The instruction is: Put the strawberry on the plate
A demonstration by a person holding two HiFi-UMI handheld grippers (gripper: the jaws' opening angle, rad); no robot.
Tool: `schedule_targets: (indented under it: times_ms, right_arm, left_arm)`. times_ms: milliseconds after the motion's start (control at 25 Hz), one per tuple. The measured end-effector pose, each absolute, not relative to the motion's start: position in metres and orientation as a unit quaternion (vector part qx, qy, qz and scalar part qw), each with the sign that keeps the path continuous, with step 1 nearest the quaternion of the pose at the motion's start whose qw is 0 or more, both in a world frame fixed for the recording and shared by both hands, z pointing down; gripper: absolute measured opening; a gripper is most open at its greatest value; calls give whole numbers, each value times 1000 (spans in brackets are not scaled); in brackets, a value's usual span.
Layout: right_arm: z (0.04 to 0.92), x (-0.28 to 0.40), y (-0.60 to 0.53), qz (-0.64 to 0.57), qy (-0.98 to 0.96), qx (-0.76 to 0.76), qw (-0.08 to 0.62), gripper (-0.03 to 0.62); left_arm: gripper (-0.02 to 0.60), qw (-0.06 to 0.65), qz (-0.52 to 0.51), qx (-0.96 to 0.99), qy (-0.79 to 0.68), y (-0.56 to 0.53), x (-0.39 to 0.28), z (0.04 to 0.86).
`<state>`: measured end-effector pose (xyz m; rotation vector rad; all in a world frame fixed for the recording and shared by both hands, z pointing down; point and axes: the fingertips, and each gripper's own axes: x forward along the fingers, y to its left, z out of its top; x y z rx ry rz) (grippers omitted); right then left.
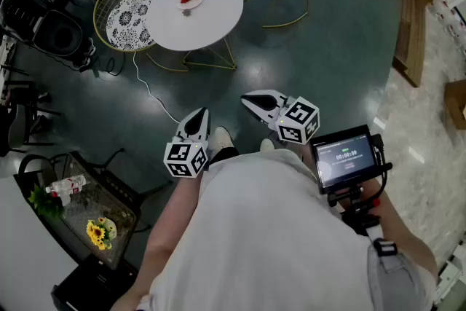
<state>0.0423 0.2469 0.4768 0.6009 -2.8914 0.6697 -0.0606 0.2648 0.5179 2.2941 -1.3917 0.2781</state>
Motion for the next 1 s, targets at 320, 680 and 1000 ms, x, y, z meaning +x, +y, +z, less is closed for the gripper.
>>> schedule_targets:
  times_ms: [320,680,1000]
  right_arm:
    - [476,90,280,215,-957,184,58,6]
    - [475,117,292,208,-960,175,61,6]
    - [474,123,293,211,-960,174,54,6]
  left_arm:
    - [6,211,98,822,-520,299,-10,509]
    - [6,206,99,811,-539,321,13,507]
    - [6,206,108,807,-543,328,19,505]
